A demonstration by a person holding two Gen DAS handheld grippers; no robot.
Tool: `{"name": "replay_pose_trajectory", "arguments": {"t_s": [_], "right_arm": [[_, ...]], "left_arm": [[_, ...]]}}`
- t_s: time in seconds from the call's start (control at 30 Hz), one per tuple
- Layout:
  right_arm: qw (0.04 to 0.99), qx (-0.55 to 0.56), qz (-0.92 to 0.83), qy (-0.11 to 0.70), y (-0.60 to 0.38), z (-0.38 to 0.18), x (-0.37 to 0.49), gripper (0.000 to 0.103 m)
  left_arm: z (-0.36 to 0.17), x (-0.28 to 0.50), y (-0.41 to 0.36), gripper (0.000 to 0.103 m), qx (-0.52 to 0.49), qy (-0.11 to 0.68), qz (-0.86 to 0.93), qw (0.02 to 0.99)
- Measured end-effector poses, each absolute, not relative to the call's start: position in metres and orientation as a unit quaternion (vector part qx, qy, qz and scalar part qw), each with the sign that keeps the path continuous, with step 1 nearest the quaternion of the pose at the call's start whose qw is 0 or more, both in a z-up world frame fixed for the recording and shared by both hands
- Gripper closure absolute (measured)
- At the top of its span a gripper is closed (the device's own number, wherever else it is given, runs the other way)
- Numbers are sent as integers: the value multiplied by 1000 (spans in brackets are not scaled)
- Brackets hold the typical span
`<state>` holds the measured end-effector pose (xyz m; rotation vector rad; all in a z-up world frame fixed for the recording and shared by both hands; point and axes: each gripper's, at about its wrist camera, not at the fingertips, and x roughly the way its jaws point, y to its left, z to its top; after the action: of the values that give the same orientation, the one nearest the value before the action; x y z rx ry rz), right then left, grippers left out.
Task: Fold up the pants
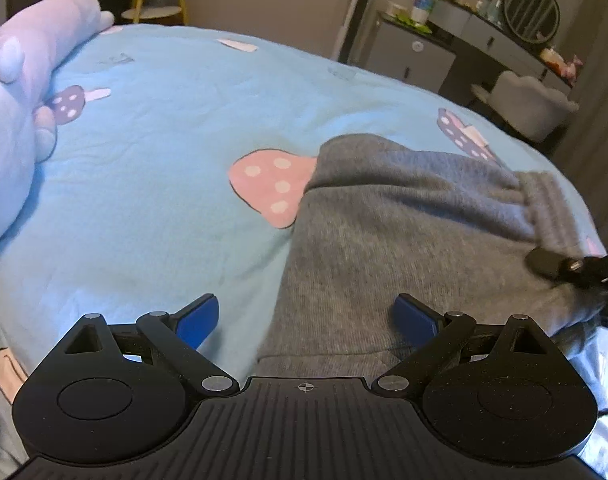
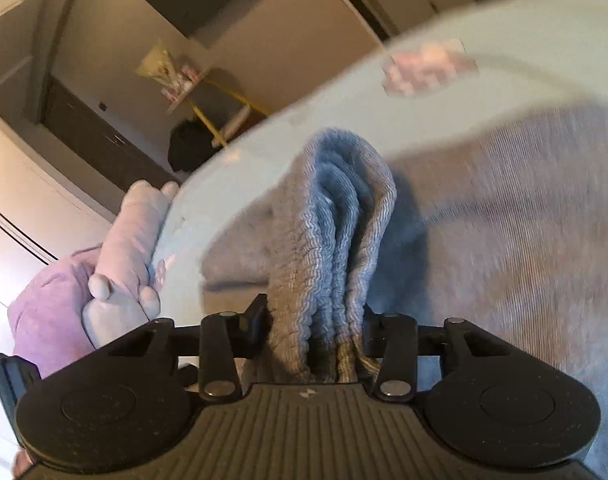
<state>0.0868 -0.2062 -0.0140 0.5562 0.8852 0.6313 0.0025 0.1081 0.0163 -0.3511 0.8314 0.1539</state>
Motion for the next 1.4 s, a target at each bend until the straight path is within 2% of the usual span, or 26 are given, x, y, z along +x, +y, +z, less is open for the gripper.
{"name": "replay_pose_trajectory", "arguments": {"t_s": [0.2, 0.4, 0.47, 0.53, 0.57, 0.7, 0.8, 0.87, 0.9, 0.93, 1.03, 1.07, 1.1, 1.2, 1.3, 1.4], "right_arm": [[860, 266, 292, 324, -239, 44, 54, 63], [884, 270, 215, 317, -288, 40, 38, 63], [889, 258, 170, 338, -300, 25, 38, 59], [881, 257, 124, 377, -310, 4, 43, 46], [876, 261, 106, 391, -315, -4, 43, 43], [852, 333, 117, 387, -335, -25, 37, 36], [837, 347, 130, 402, -338, -35, 48, 30], [826, 362, 134, 411, -340, -41, 56, 31], [825, 366, 134, 410, -334, -41, 53, 36], [830, 360, 137, 404, -332, -37, 54, 49], [865, 298, 143, 377, -320, -18, 39, 59], [873, 287, 144, 367, -318, -13, 37, 59], [878, 282, 144, 358, -317, -10, 35, 60], [898, 249, 132, 338, -316, -6, 27, 60], [904, 188, 105, 370, -308, -20, 33, 58], [898, 192, 110, 380, -311, -20, 37, 55]], "left_arm": [[17, 0, 112, 5, -184, 397, 76, 896], [17, 4, 100, 5, -158, 408, 40, 898], [16, 7, 92, 5, -138, 418, 26, 898], [15, 8, 85, 5, -117, 426, 23, 897], [15, 9, 83, 5, -111, 428, 18, 897], [12, 13, 75, 5, -95, 442, -1, 892], [10, 22, 67, 5, -92, 454, -25, 886], [8, 27, 62, 5, -99, 455, -36, 884], [6, 30, 59, 5, -102, 457, -37, 883], [5, 33, 57, 5, -106, 458, -37, 882], [3, 36, 51, 11, -119, 459, -58, 878], [4, 35, 50, 18, -118, 455, -70, 880], [5, 34, 48, 18, -113, 454, -75, 881], [8, 31, 48, 13, -101, 447, -65, 886], [13, 35, 52, 10, -102, 442, -54, 890], [23, 49, 60, 10, -104, 430, -36, 896]]}}
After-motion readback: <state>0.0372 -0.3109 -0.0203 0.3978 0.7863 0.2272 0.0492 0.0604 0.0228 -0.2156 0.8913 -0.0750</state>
